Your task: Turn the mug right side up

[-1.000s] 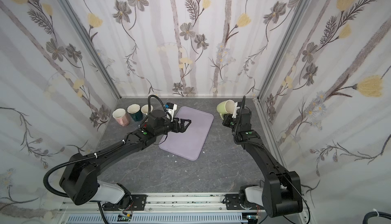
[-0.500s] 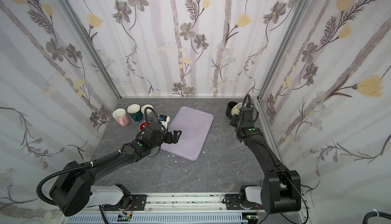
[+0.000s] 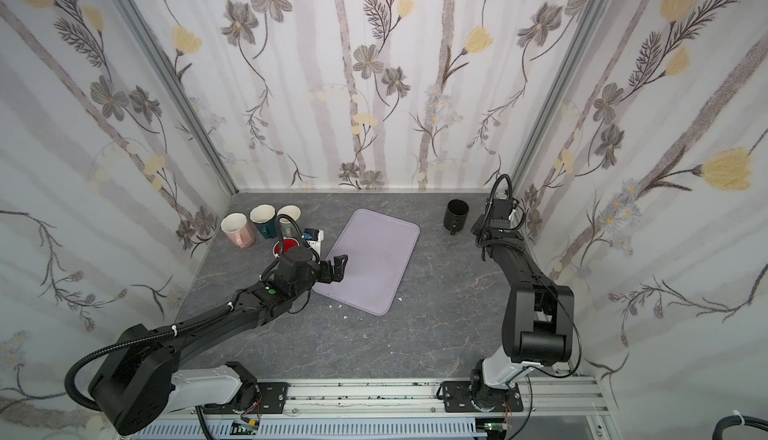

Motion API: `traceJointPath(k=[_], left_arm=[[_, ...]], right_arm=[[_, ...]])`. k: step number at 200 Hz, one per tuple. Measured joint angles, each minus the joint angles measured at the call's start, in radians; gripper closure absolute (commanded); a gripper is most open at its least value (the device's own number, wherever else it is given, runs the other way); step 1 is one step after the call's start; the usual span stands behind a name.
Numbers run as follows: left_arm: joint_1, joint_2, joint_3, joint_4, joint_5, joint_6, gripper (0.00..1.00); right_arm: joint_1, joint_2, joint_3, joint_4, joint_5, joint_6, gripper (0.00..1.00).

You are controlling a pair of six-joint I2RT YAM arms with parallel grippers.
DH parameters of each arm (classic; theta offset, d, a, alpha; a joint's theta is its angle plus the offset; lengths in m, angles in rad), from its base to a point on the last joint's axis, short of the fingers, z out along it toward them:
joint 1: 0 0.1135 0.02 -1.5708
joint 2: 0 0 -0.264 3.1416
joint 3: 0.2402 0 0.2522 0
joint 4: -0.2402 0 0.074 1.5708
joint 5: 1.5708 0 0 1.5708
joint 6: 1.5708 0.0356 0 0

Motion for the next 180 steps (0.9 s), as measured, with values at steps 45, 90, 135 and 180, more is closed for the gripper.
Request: traceJointPath(k=[45, 90, 135, 180], left_arm=[[0.000, -0.001, -0.001, 0.000, -0.016, 0.000, 0.00], [0.002, -0.034, -0.008, 0.014, -0.026, 0.000, 0.00], [0.002, -0.035, -0.012, 0.015, -0.033, 0.000, 0.00], [0.004, -0.035, -0.012, 0.015, -0.033, -0.001, 0.00]], right_arm=[[-0.005, 0.154, 0.157, -0.009, -0.020, 0.000, 1.00], [-0.005, 0.270, 0.277, -0.059, -0.016, 0.000, 1.00], [-0.005, 0.330, 0.324, -0.098, 0.013, -0.004, 1.00], [-0.005, 0.362, 0.330, -0.128, 0.021, -0.006, 0.95]])
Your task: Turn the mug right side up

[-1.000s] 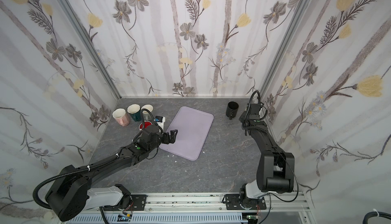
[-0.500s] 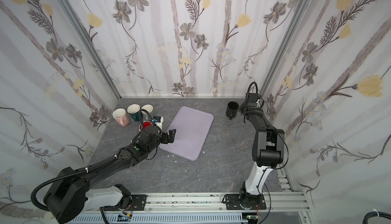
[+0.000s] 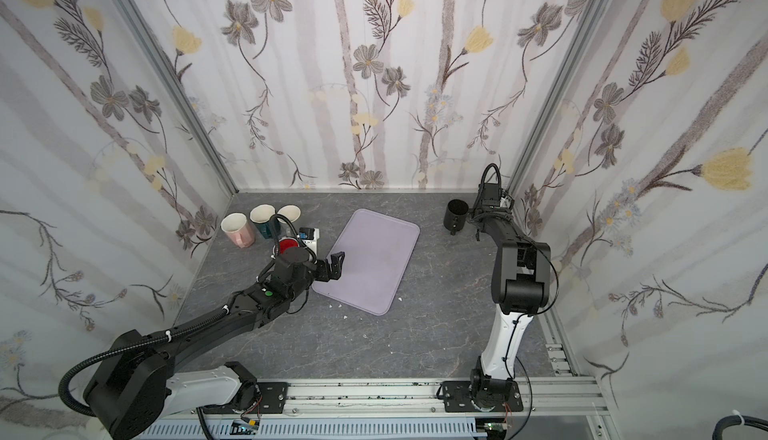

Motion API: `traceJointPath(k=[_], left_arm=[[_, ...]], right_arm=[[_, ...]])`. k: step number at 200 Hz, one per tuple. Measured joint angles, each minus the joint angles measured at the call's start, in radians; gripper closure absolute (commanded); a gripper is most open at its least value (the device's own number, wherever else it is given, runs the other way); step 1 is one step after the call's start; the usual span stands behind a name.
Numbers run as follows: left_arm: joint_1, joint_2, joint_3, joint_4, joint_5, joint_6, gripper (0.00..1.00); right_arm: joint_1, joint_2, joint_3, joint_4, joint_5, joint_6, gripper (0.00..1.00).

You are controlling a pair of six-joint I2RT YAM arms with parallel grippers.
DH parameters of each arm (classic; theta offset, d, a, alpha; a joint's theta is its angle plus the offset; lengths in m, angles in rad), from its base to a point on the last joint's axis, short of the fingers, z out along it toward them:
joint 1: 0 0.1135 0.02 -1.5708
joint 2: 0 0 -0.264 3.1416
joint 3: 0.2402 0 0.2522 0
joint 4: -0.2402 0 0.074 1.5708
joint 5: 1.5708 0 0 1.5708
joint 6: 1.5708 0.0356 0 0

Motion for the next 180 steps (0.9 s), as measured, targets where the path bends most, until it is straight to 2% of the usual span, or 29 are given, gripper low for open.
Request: traceJointPath(k=[9, 20, 23, 33, 43, 56, 131, 152, 180], left_arm=[[0.000, 0.000, 0.000, 0.000, 0.000, 0.000, 0.00], [0.000, 0.000, 0.000, 0.000, 0.000, 0.000, 0.00], [0.000, 0.000, 0.000, 0.000, 0.000, 0.000, 0.00], [0.000, 0.000, 0.000, 0.000, 0.000, 0.000, 0.00], [0.000, 0.000, 0.000, 0.000, 0.000, 0.000, 0.00], [0.001, 0.000, 0.000, 0.000, 0.000, 0.000, 0.00], [0.008, -0.010, -0.003, -0.001, -0.008, 0.000, 0.00], [0.035, -0.019, -0.004, -0.002, -0.014, 0.000, 0.00], [0.118, -0.046, -0.003, -0.013, -0.049, -0.004, 0.00]], right_arm=[[0.000, 0.001, 0.000, -0.005, -0.001, -0.006, 0.73], [0.001, 0.001, 0.000, -0.006, -0.002, -0.006, 0.38], [0.001, 0.001, 0.000, -0.005, -0.002, -0.006, 0.31], [0.001, 0.001, 0.002, 0.005, -0.001, -0.006, 0.18], [0.001, 0.000, 0.004, 0.010, -0.002, -0.007, 0.12], [0.002, -0.004, 0.004, 0.014, -0.005, -0.011, 0.07], [0.012, -0.125, -0.101, 0.091, -0.008, -0.025, 0.03], [0.013, -0.251, -0.278, 0.220, -0.015, -0.040, 0.02], [0.048, -0.498, -0.685, 0.546, 0.002, -0.079, 0.00]])
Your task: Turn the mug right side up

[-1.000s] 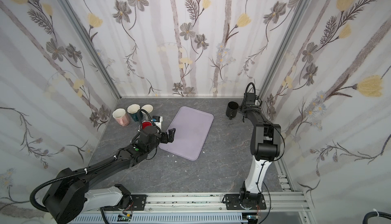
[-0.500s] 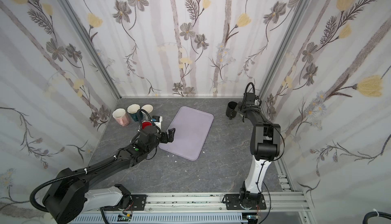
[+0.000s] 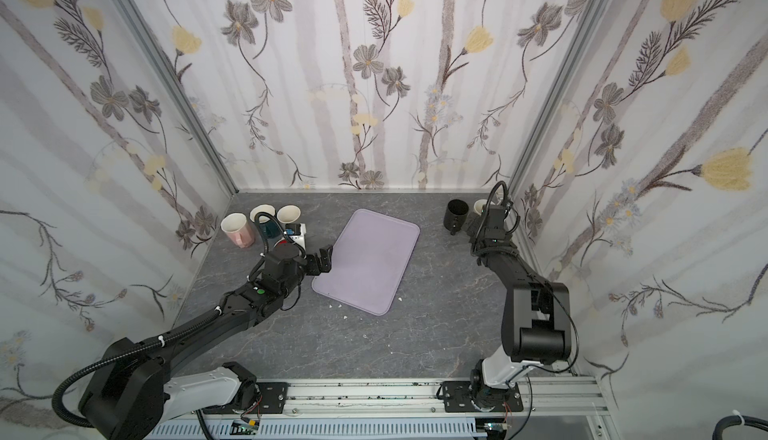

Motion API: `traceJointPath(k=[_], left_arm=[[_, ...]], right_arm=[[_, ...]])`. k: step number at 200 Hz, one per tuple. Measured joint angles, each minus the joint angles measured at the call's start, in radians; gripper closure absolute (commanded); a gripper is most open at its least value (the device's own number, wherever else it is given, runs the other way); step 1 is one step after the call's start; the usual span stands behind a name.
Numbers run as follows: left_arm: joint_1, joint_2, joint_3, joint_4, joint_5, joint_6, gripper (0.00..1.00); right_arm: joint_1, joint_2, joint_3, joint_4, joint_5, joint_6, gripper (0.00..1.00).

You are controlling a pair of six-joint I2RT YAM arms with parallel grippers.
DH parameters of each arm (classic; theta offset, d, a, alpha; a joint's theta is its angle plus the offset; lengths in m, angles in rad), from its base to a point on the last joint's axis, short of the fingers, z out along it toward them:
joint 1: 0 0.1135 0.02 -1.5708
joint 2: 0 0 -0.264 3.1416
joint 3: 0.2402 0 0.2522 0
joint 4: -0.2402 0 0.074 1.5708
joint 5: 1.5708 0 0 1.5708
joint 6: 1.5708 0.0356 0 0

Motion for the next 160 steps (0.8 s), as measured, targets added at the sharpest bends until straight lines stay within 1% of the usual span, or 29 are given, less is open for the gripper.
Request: traceJointPath(k=[15, 27, 55, 74, 87, 106, 122, 135, 150, 160], left_arm=[[0.058, -0.018, -0.005, -0.003, -0.019, -0.003, 0.00], [0.097, -0.025, -0.010, -0.005, -0.037, -0.003, 0.00], [0.181, -0.031, -0.025, -0.011, -0.066, 0.011, 0.00], [0.223, -0.031, -0.044, -0.005, -0.109, 0.066, 0.00], [0.244, -0.034, -0.090, 0.032, -0.143, 0.122, 0.00], [0.288, -0.045, -0.201, 0.105, -0.152, 0.182, 0.00], [0.322, -0.045, -0.269, 0.161, -0.155, 0.213, 0.00], [0.346, -0.029, -0.294, 0.222, -0.156, 0.230, 0.00], [0.380, 0.024, -0.302, 0.308, -0.136, 0.240, 0.00], [0.399, 0.071, -0.301, 0.360, -0.119, 0.244, 0.00]], right_arm=[[0.017, -0.120, -0.180, 0.134, 0.032, -0.024, 0.00], [0.015, -0.179, -0.255, 0.233, 0.085, -0.033, 0.00], [0.026, -0.246, -0.319, 0.384, 0.203, -0.068, 0.00], [0.061, -0.288, -0.375, 0.465, 0.291, -0.110, 0.00], [0.081, -0.312, -0.409, 0.501, 0.336, -0.139, 0.00], [0.082, -0.306, -0.400, 0.489, 0.391, -0.146, 0.00], [0.080, -0.252, -0.403, 0.511, 0.418, -0.143, 0.00], [0.087, -0.211, -0.401, 0.476, 0.422, -0.151, 0.00], [0.098, -0.175, -0.407, 0.541, 0.425, -0.182, 0.00], [0.104, -0.164, -0.406, 0.546, 0.425, -0.196, 0.00]])
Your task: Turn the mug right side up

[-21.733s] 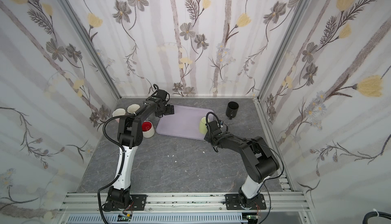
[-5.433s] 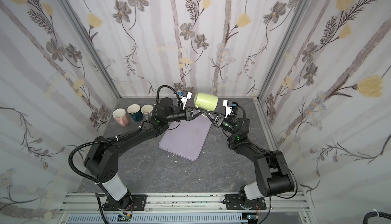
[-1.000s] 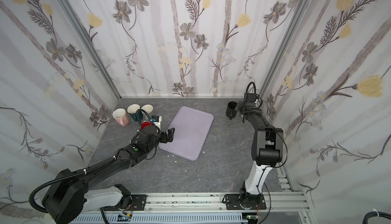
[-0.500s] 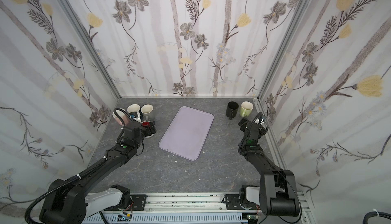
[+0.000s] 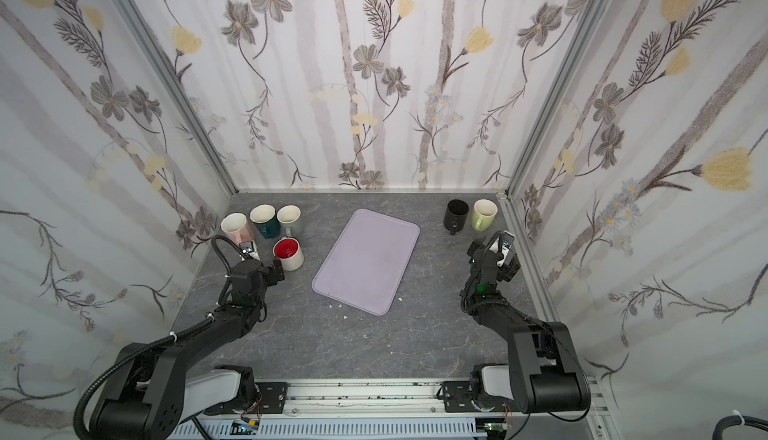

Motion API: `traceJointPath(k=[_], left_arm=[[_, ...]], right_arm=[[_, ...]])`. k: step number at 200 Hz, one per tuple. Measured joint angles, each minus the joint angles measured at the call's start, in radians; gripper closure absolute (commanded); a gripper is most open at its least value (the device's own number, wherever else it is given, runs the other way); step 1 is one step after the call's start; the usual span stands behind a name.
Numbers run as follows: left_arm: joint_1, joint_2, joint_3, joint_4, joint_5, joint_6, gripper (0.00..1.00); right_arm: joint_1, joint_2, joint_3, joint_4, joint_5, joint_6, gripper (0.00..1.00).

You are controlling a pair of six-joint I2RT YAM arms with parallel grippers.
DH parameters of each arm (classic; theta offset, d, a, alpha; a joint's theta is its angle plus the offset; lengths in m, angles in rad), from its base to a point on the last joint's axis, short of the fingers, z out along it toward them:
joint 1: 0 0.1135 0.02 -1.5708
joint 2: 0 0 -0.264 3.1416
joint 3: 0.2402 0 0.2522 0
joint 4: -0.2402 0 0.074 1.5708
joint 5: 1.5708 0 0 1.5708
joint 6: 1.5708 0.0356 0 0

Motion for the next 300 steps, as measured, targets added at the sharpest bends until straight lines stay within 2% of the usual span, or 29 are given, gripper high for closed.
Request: traceJointPath(k=[43, 66, 111, 173, 196, 300], left_arm=[[0.050, 0.159, 0.076, 0.080, 0.093, 0.005, 0.00], [0.102, 0.271, 0.071, 0.250, 0.202, -0.005, 0.00], [0.121, 0.303, 0.068, 0.310, 0.327, 0.002, 0.00], [0.122, 0.303, 0.068, 0.311, 0.352, 0.004, 0.00], [0.120, 0.303, 0.068, 0.311, 0.352, 0.005, 0.00], [0.101, 0.304, 0.066, 0.320, 0.340, 0.024, 0.00]], right_arm=[[0.027, -0.007, -0.052, 0.111, -0.008, -0.063, 0.00], [0.051, -0.003, -0.063, 0.148, -0.056, -0.111, 0.00], [0.058, -0.005, -0.093, 0.224, -0.093, -0.159, 0.00], [0.063, -0.046, -0.260, 0.444, -0.171, -0.201, 0.00], [0.047, 0.006, -0.261, 0.535, -0.218, -0.206, 0.00], [0.031, 0.018, -0.246, 0.561, -0.263, -0.206, 0.00]])
